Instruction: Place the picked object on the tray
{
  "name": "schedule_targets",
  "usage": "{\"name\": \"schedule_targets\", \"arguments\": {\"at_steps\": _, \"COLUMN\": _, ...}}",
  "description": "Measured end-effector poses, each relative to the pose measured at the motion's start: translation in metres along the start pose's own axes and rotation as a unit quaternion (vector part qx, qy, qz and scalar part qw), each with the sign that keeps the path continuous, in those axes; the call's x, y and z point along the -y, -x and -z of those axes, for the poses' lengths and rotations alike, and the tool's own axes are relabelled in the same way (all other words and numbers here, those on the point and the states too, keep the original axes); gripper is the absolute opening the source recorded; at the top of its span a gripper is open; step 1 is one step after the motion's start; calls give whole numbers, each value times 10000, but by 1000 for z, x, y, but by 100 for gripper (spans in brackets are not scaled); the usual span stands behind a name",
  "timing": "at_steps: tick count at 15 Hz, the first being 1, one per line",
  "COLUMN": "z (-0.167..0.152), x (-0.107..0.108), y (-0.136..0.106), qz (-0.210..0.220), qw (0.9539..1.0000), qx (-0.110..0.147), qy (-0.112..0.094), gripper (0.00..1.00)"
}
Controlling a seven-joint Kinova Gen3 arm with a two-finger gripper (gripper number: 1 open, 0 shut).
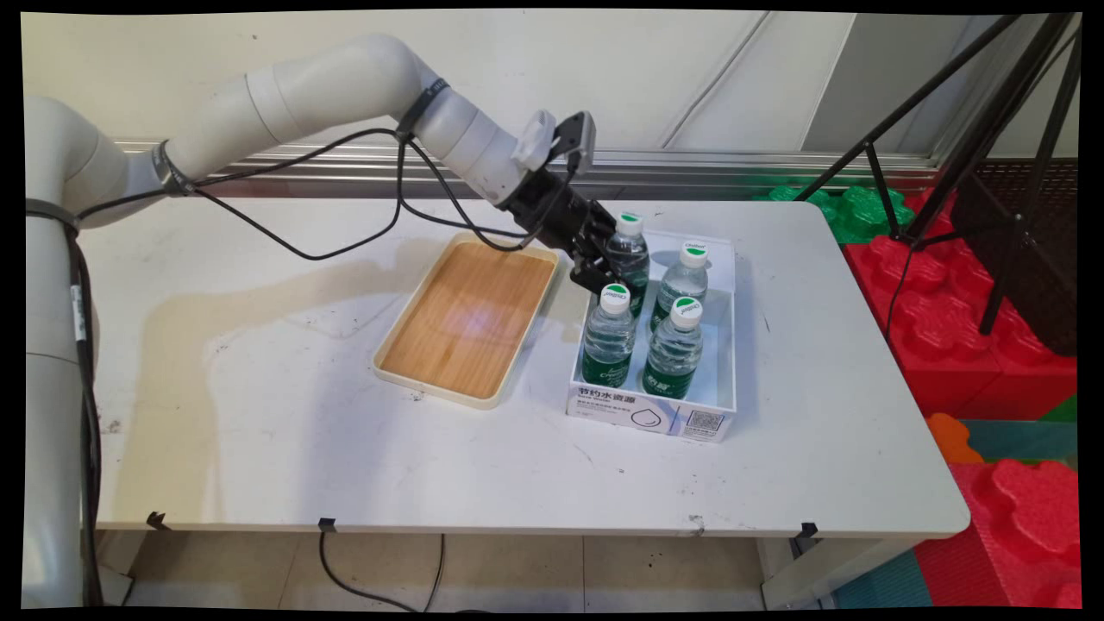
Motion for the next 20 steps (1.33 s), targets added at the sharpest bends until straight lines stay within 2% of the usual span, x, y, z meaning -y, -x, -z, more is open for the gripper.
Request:
{"name": "schedule_targets", "arguments": {"at_steps": 9, "z": 52, "x": -9, "y": -9, "qz": -5, "qw": 9998, "qx": -219, "qy": -21, "gripper": 0}}
{"name": "schedule_targets", "arguments": {"at_steps": 14, "z": 99, "x": -21, "y": -18, "qz": 122, "qw": 9991, "qx": -381, "qy": -129, "gripper": 0}}
{"name": "schedule_targets", "arguments": {"at_steps": 20, "z": 148, "x": -36, "y": -13, "qz": 269, "qw": 9981, "qx": -463, "qy": -295, "gripper": 0}}
